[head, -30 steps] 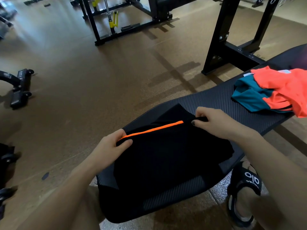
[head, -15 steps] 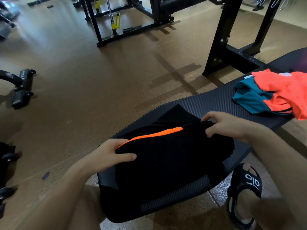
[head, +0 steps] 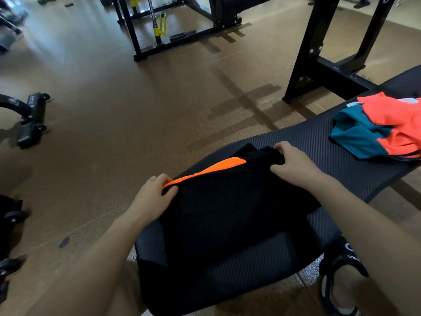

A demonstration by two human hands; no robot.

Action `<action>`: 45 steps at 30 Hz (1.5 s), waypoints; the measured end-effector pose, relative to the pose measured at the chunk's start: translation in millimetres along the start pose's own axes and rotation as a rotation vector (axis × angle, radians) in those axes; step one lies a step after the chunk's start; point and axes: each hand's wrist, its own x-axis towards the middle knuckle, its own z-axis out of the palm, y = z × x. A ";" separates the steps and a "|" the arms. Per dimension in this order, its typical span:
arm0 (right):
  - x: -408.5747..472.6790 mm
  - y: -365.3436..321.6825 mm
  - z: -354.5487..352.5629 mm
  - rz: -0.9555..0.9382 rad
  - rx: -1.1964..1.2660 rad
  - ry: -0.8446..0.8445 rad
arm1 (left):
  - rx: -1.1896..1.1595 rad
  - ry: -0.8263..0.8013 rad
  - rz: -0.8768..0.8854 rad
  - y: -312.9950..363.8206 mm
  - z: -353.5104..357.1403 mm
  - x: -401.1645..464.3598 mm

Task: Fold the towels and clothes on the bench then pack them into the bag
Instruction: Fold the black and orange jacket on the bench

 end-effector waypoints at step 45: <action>27.1 -5.8 55.3 -0.426 -0.635 -0.110 | -0.130 -0.172 -0.107 3.4 -11.1 7.1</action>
